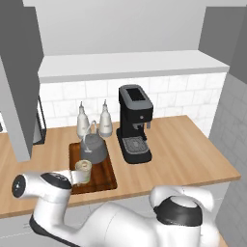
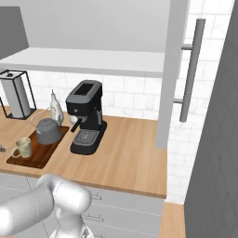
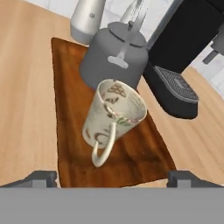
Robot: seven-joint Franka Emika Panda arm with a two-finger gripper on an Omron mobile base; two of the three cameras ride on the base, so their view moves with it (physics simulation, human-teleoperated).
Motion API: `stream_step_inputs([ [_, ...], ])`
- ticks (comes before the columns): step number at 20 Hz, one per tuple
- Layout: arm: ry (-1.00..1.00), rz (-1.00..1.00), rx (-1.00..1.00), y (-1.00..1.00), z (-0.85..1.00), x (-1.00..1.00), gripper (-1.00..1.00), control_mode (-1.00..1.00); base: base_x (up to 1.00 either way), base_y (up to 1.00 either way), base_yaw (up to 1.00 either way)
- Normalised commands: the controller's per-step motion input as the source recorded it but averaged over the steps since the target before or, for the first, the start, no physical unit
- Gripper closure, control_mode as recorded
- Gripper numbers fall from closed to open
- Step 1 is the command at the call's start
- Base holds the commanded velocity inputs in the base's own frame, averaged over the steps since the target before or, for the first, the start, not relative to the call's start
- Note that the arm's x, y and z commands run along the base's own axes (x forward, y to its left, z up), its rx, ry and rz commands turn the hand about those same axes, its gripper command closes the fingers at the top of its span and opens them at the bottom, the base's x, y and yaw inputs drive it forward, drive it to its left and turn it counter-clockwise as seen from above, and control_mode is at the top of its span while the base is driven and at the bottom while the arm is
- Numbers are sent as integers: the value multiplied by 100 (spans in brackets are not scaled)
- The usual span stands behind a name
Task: Pick the kettle from the counter and place it on the tray. Then pick the mug from the cabinet and place it on the tray. Then close the cabinet doors.
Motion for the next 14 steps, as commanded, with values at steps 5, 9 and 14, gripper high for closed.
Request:
stream_step_inputs([
  [5, -1, 0, -24, 15, 11, -17, -100, -100, 0, 0, 0],
  [9, -12, 5, -7, 0, 2, -56, -100, -100, 0, 0, 0],
  [14, -25, 10, -3, 0, 9, -56, -100, -100, 0, 0, 0],
])
